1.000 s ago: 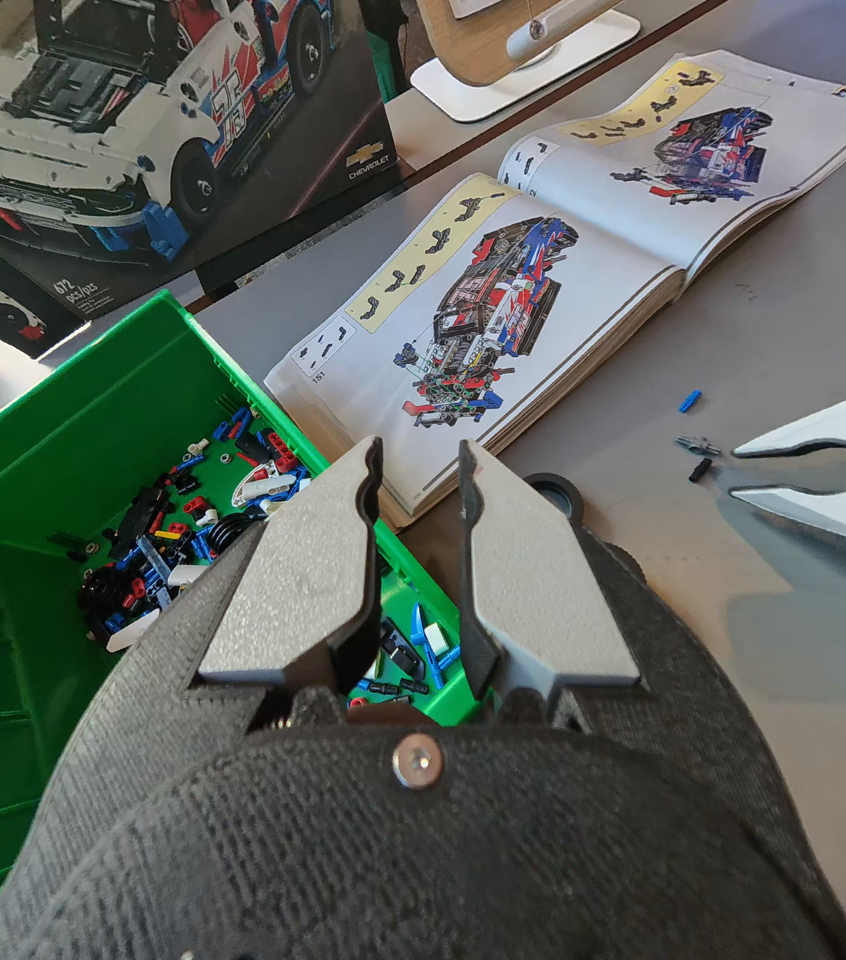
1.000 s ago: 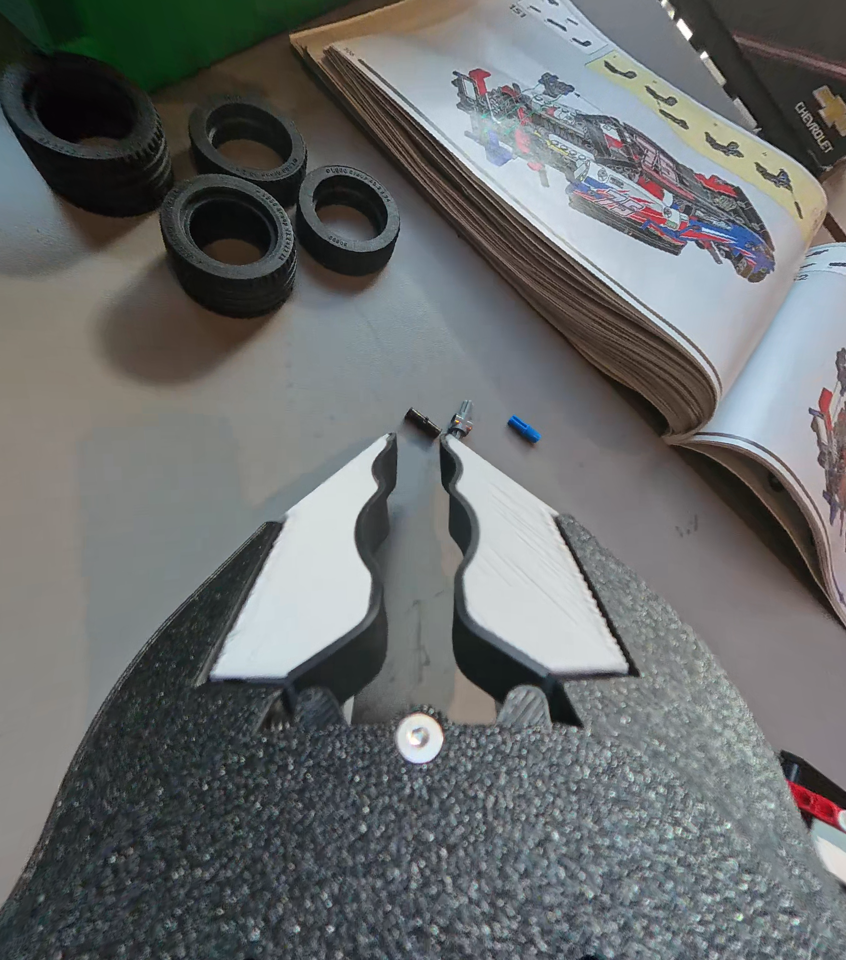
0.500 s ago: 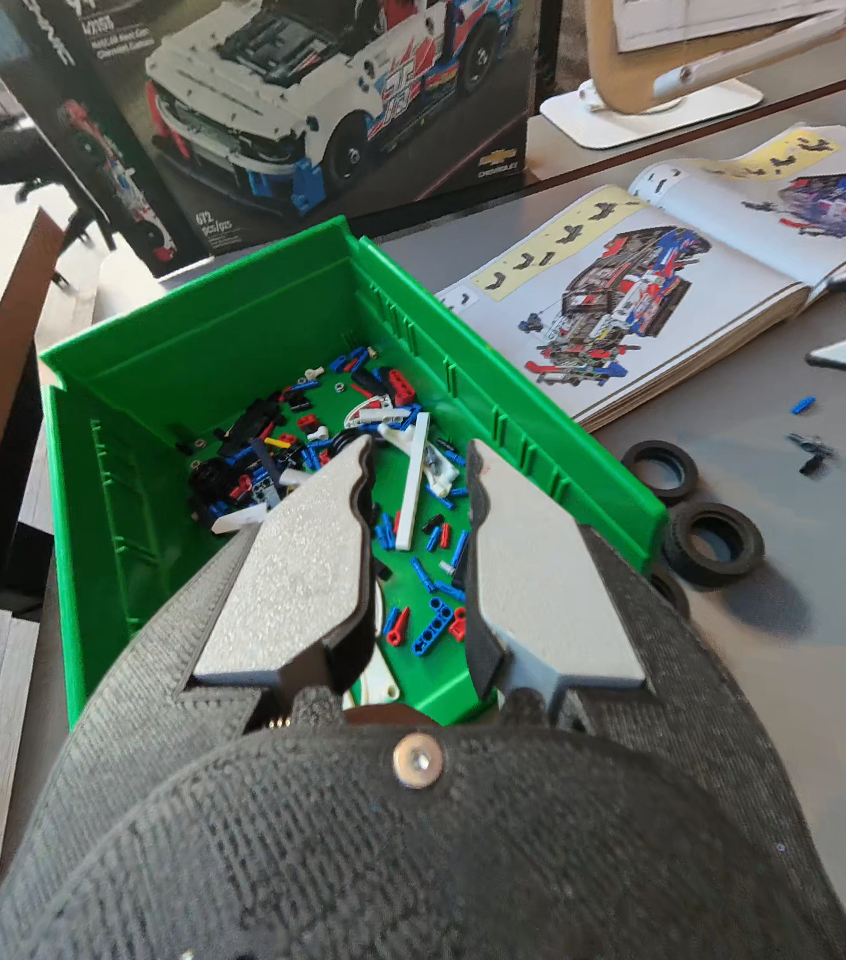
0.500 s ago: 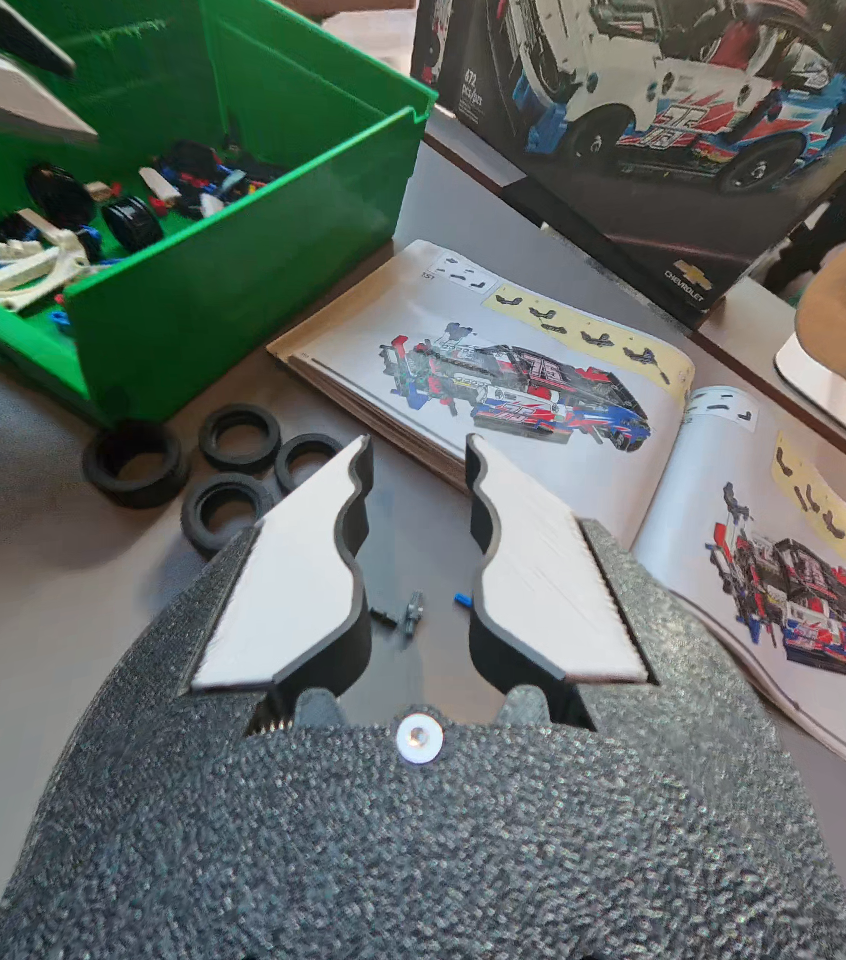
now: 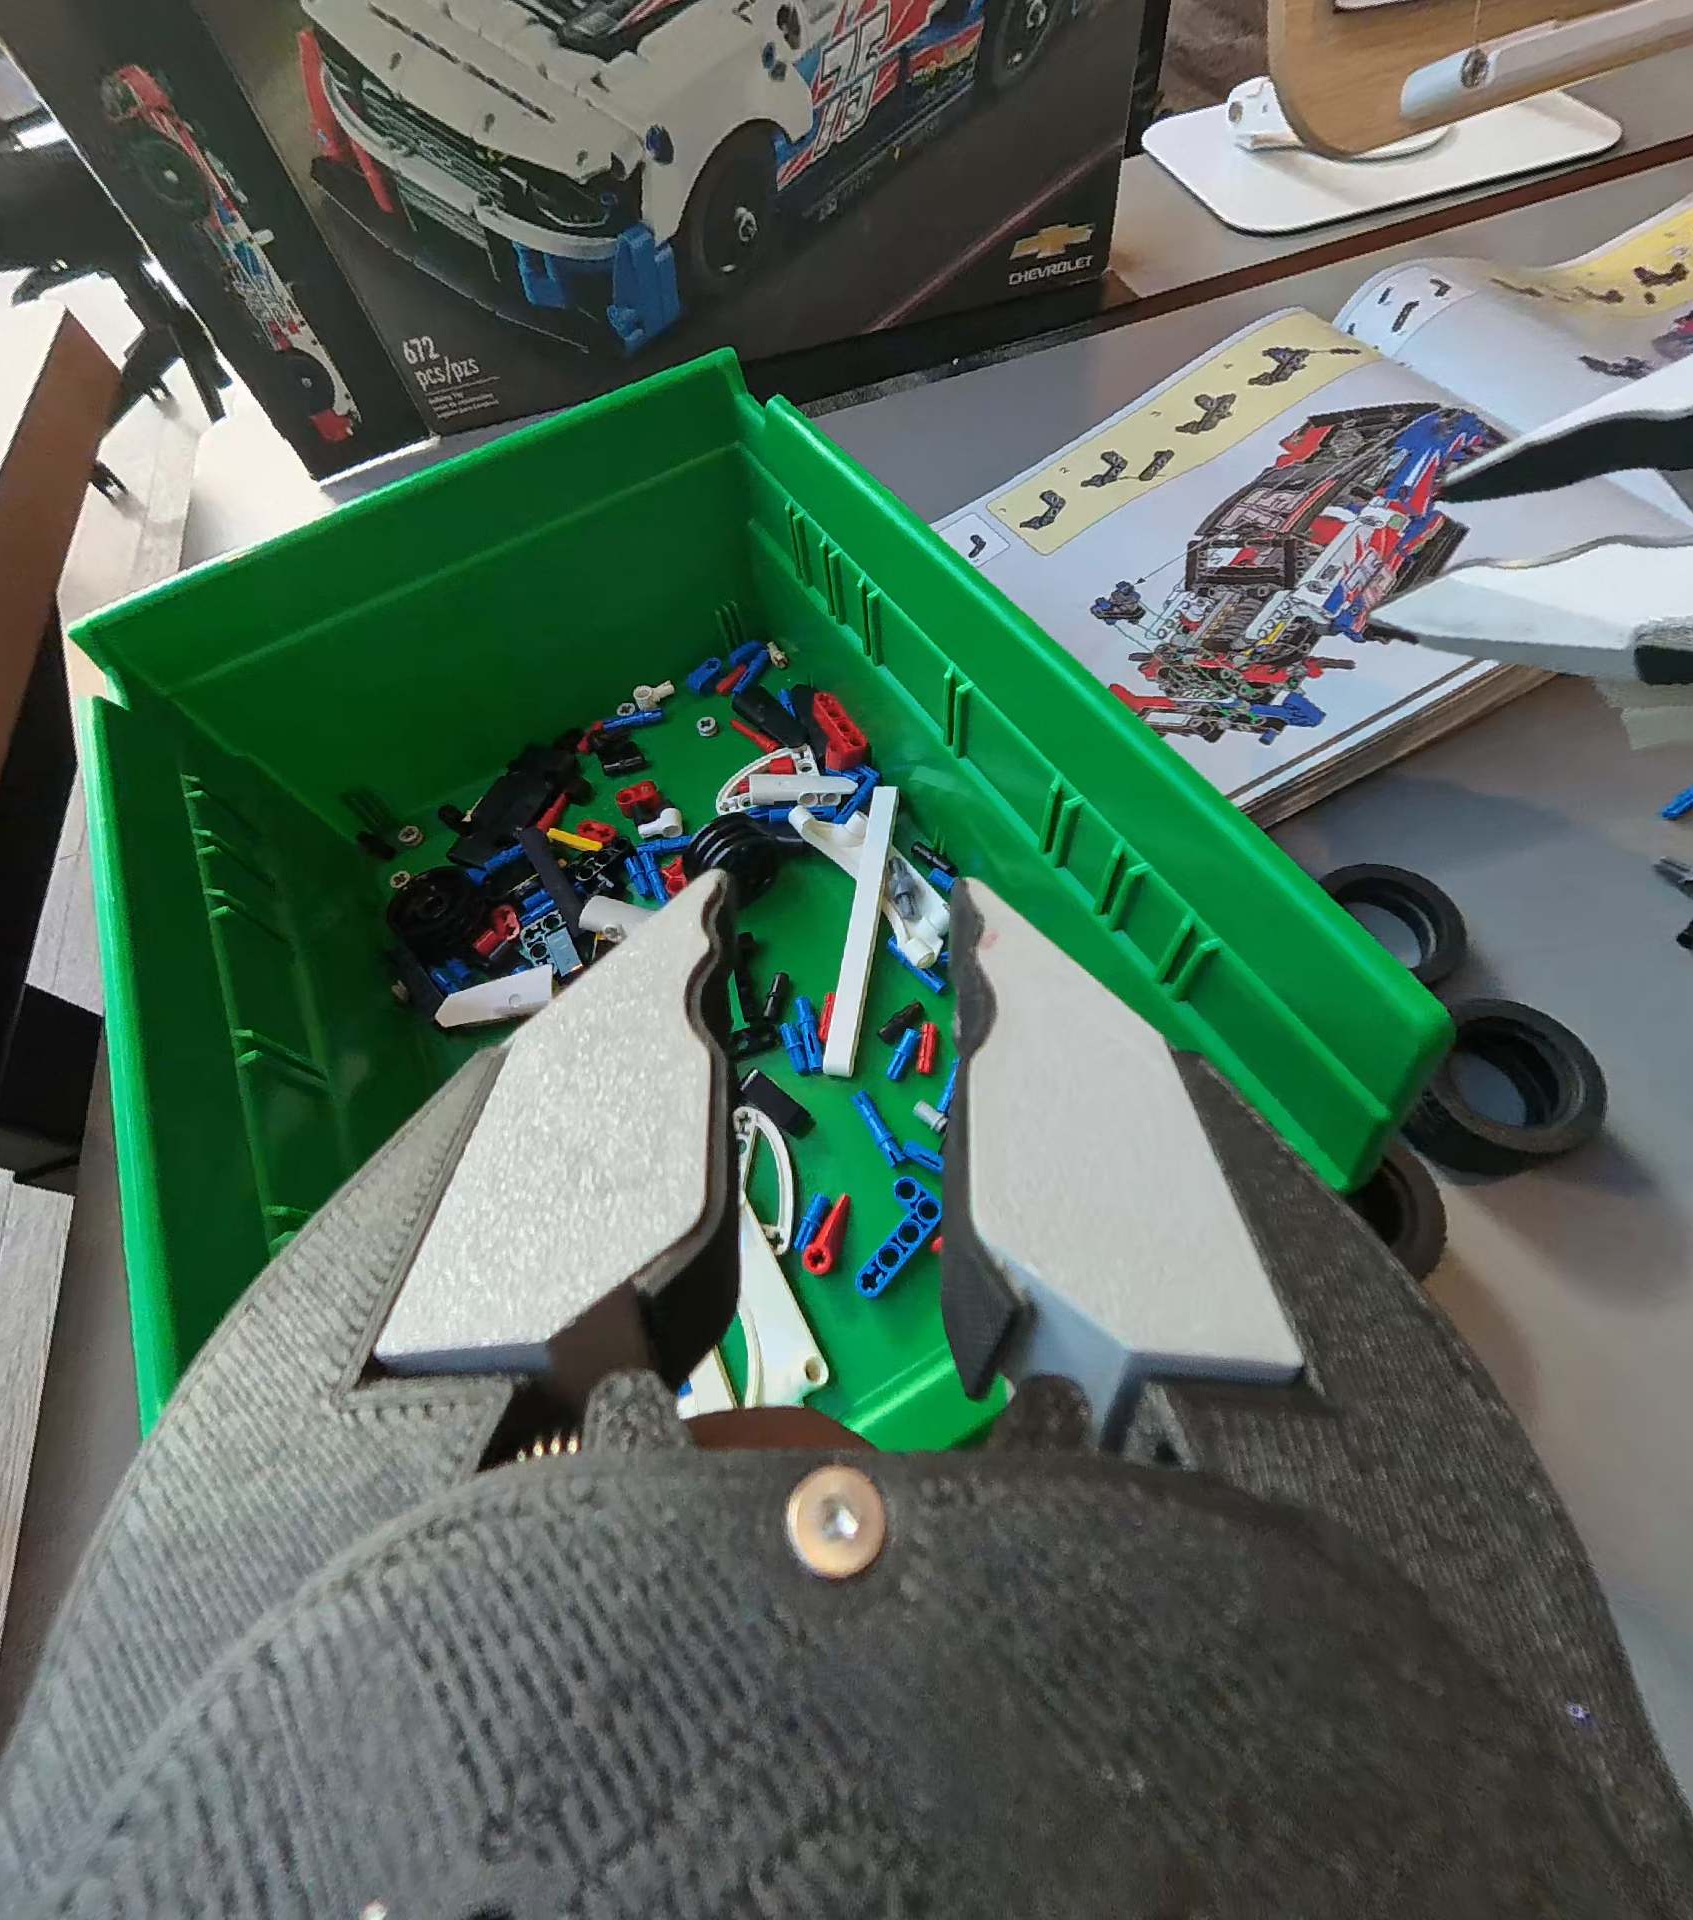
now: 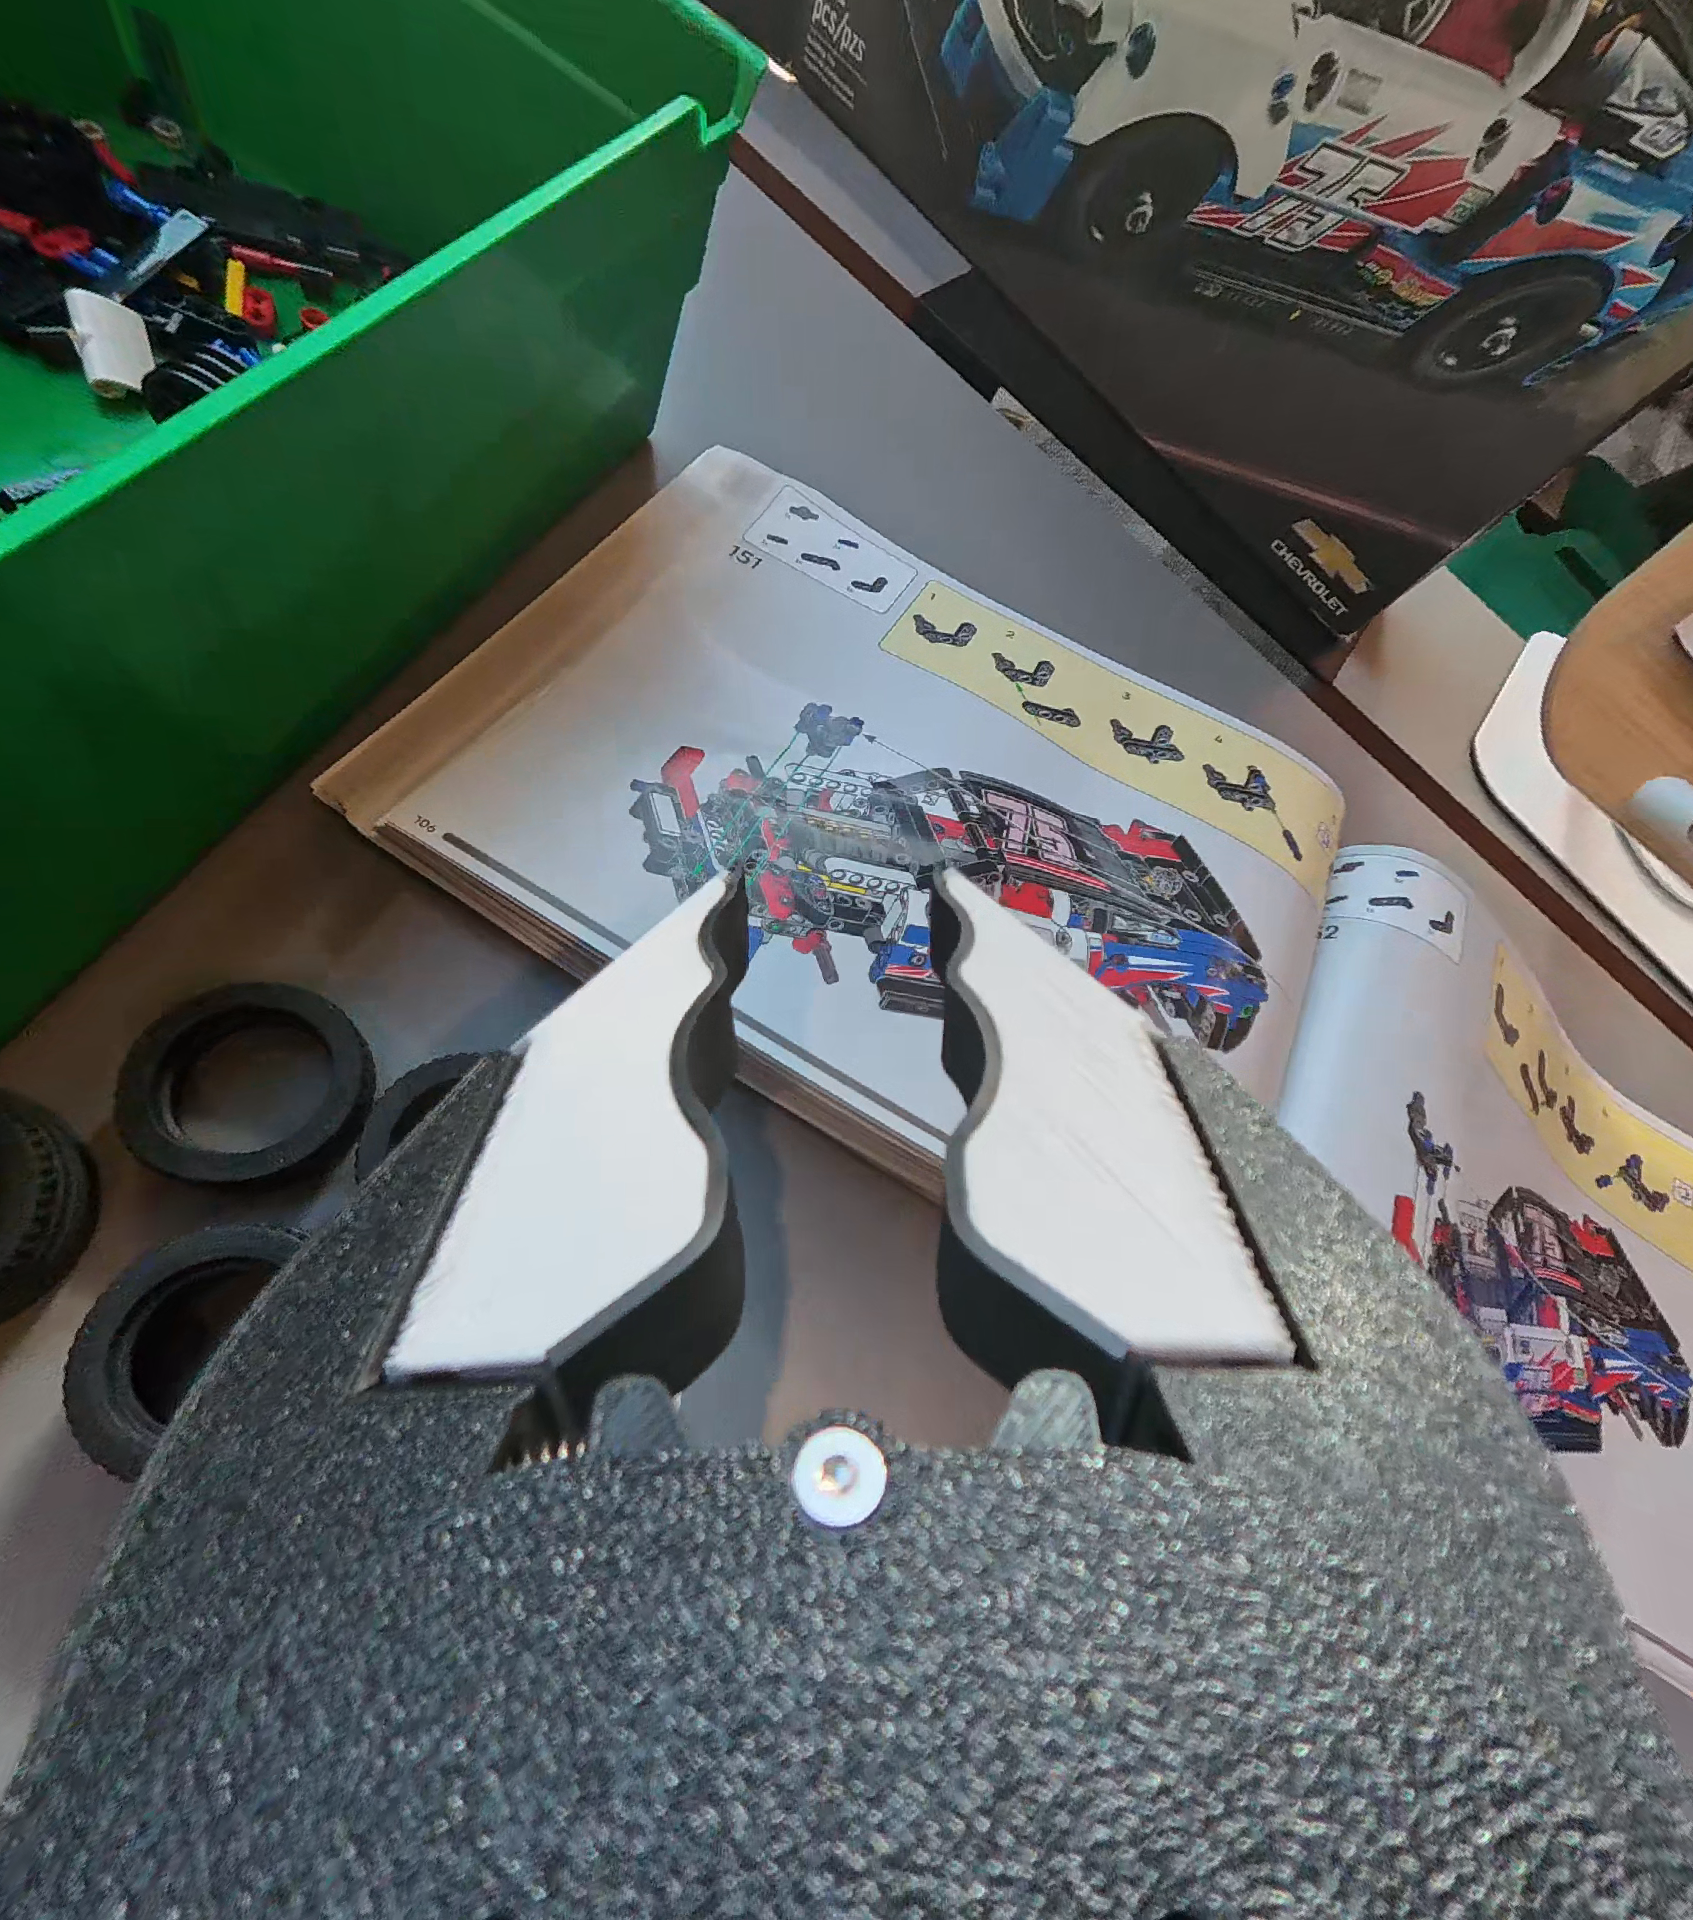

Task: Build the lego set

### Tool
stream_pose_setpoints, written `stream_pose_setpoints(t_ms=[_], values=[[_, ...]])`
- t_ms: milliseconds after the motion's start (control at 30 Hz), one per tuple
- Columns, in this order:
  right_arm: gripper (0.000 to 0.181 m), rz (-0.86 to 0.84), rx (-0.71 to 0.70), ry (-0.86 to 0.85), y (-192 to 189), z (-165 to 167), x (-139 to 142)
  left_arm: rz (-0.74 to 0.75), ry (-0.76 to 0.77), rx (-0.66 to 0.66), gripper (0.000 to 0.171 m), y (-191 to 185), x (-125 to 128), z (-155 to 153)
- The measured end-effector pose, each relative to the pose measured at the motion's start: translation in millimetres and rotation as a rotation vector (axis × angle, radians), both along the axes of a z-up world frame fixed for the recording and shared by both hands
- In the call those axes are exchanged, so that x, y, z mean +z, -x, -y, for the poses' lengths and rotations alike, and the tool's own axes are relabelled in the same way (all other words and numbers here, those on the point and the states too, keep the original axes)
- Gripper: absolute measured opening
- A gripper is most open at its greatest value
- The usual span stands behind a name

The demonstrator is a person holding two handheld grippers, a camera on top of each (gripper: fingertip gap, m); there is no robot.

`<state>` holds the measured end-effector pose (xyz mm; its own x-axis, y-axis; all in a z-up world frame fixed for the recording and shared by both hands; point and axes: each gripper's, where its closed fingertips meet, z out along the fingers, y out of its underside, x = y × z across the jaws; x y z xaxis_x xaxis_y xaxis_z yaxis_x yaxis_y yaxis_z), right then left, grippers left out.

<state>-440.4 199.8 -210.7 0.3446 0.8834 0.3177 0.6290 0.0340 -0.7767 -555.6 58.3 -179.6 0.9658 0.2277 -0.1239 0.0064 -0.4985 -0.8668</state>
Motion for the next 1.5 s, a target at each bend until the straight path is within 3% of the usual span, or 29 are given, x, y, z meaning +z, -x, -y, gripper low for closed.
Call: stream_pose_setpoints(t_ms=[433,533,667,833,1067,1200,1333,1400,1500], values=[[0.037,-0.027,-0.008,0.009,-4.3,3.9,5.7,-0.017,0.021,0.022,0.04,-4.5,-1.8,6.2],[0.048,-0.029,0.004,0.023,-5.4,7.6,4.2,-0.025,0.03,0.036,0.042,-2.8,-2.9,7.9],[0.061,-0.043,0.098,0.088,1.8,32.3,3.9,-0.002,0.055,0.049,0.052,7.0,-4.2,8.0],[0.061,-0.061,0.171,0.105,11.5,55.2,6.1,-0.019,0.08,0.095,0.055,32.0,1.3,5.1],[0.061,-0.087,0.289,0.187,19.9,78.9,6.5,-0.008,0.117,0.125,0.06,61.7,1.5,-8.9],[0.052,-0.181,0.38,0.295,16.2,94.5,20.5,-0.017,0.169,0.094,0.062,75.9,0.6,-21.3],[0.044,-0.343,0.613,0.498,13.0,137.8,44.5,-0.05,0.208,0.084,0.062,91.5,-0.9,-32.6],[0.04,-0.302,0.644,0.514,16.9,149.6,35.7,-0.056,0.216,0.077,0.061,94.8,-2.2,-36.1],[0.035,-0.22,0.582,0.472,27.2,145.8,14.0,-0.063,0.242,0.068,0.061,98.9,-6.7,-36.8]])
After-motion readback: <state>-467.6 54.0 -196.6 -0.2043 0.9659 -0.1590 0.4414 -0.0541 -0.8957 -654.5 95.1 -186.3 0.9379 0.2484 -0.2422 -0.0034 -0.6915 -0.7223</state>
